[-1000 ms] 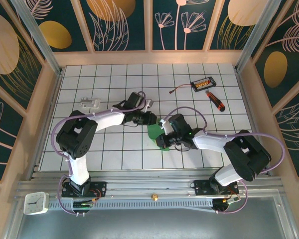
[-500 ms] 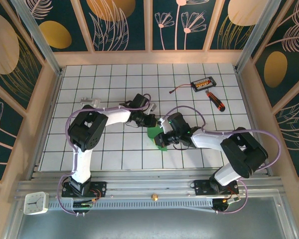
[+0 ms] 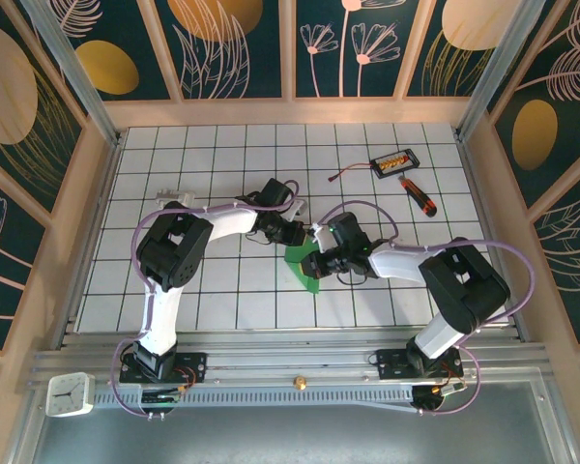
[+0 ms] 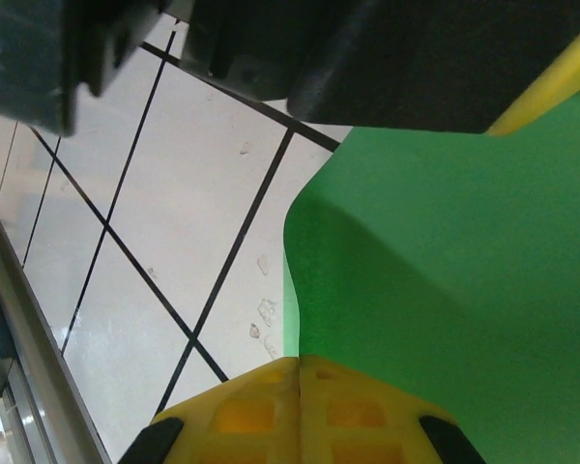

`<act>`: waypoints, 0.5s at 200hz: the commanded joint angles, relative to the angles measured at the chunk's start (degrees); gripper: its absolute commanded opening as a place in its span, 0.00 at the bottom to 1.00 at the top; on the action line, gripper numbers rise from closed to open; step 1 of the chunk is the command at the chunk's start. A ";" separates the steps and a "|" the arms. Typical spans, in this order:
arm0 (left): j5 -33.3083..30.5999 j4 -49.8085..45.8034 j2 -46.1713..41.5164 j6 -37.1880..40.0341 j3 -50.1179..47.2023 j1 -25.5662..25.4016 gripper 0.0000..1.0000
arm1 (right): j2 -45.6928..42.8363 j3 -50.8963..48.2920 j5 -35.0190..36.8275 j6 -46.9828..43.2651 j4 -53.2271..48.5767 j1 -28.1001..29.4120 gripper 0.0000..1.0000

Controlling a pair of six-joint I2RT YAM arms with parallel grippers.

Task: Fold a paper plane with a square sheet of paper (pick it up from the middle)

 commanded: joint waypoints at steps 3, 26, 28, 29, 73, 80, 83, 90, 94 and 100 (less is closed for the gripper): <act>-2.69 -3.32 3.00 1.87 0.16 0.13 0.09 | 1.01 1.55 -1.59 -1.94 0.09 -1.39 0.05; -2.84 -3.49 3.14 1.85 0.24 0.15 0.09 | 1.38 1.79 -2.01 -2.28 0.07 -2.45 0.05; -2.81 -3.45 3.17 1.90 0.27 0.09 0.09 | 1.45 1.81 -2.02 -2.28 0.05 -2.52 0.05; -2.83 -3.42 3.17 1.87 0.23 0.08 0.08 | 1.44 1.81 -2.02 -2.33 0.06 -2.57 0.05; -2.86 -3.50 3.42 1.81 0.10 0.11 0.09 | 3.40 2.84 -1.36 -2.85 -0.44 -3.73 0.06; -2.94 -3.53 3.40 1.85 0.11 0.08 0.09 | 3.70 3.06 -1.07 -2.94 -0.56 -3.94 0.06; -2.94 -3.57 3.42 1.85 0.16 0.09 0.09 | 3.85 3.13 -0.99 -2.99 -0.61 -4.02 0.06; -2.92 -3.58 3.44 1.88 0.19 0.10 0.09 | 4.10 3.28 -0.95 -2.99 -0.59 -4.24 0.06; -2.91 -3.58 3.44 1.86 0.20 0.08 0.09 | 4.21 3.39 -0.91 -2.92 -0.53 -4.28 0.06; -2.94 -3.58 3.48 1.85 0.20 0.11 0.09 | 4.50 3.47 -0.97 -2.95 -0.53 -4.30 0.06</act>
